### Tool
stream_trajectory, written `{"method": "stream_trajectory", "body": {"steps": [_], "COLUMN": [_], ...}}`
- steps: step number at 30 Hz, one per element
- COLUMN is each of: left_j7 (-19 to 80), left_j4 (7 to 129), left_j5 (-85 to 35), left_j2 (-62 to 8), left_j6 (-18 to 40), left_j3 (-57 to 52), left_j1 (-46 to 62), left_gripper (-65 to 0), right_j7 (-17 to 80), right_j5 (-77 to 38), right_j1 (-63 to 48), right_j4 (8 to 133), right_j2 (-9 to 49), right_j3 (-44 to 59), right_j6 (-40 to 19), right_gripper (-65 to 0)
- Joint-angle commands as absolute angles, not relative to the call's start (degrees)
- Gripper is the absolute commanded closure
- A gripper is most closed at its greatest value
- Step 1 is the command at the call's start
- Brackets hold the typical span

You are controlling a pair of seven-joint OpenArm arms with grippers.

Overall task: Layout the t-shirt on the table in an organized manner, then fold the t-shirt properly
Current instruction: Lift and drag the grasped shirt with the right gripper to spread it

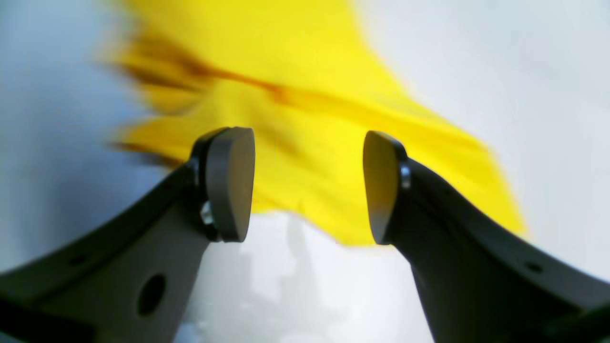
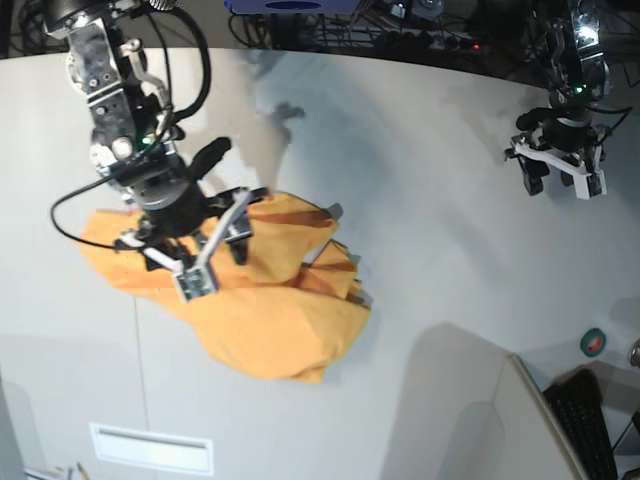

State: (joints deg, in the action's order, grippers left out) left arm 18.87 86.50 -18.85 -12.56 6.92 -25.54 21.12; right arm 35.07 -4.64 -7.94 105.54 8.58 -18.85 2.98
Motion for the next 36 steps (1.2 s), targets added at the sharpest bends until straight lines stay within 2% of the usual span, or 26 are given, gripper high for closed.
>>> {"method": "stream_trajectory", "body": {"steps": [1, 6, 9, 12, 22, 31, 36], "left_j7": [17.5, 17.5, 17.3, 17.3, 17.3, 17.3, 17.3], "left_j4": [87.4, 87.5, 87.4, 87.4, 87.4, 87.4, 87.4], "left_j5": [-19.0, -19.0, -19.0, -18.9, -18.9, -18.7, -18.9], "left_j2": [-13.1, -13.2, -13.2, -13.2, -13.2, -13.2, -13.2], "left_j6": [7.0, 7.0, 7.0, 7.0, 7.0, 7.0, 7.0], "left_j3": [-26.1, -26.4, -26.4, -26.4, -26.4, -26.4, -26.4], "left_j1": [21.1, 21.8, 22.3, 22.5, 23.3, 23.3, 23.3], "left_gripper": [-36.9, -36.9, -36.9, -36.9, -36.9, -36.9, -36.9], "right_j7": [33.6, 32.9, 32.9, 33.3, 33.2, 32.7, 32.7], "right_j5": [-3.6, -3.6, -2.1, -0.4, 13.3, 13.7, 13.7], "right_j1": [-5.9, 1.5, 6.2, 9.5, 9.9, 13.0, 15.8], "right_j4": [103.8, 92.1, 86.2, 82.3, 70.7, 63.3, 59.1], "right_j2": [9.4, 9.2, 9.0, 7.5, -0.9, -4.9, -5.6], "right_j3": [-21.0, -37.2, -47.8, -54.5, -55.8, -55.9, -55.8], "right_j6": [5.1, 10.2, 16.2, 19.8, 19.6, 19.6, 19.6], "right_gripper": [-33.6, -33.5, -33.5, -33.6, -33.6, -33.6, -31.2]}}
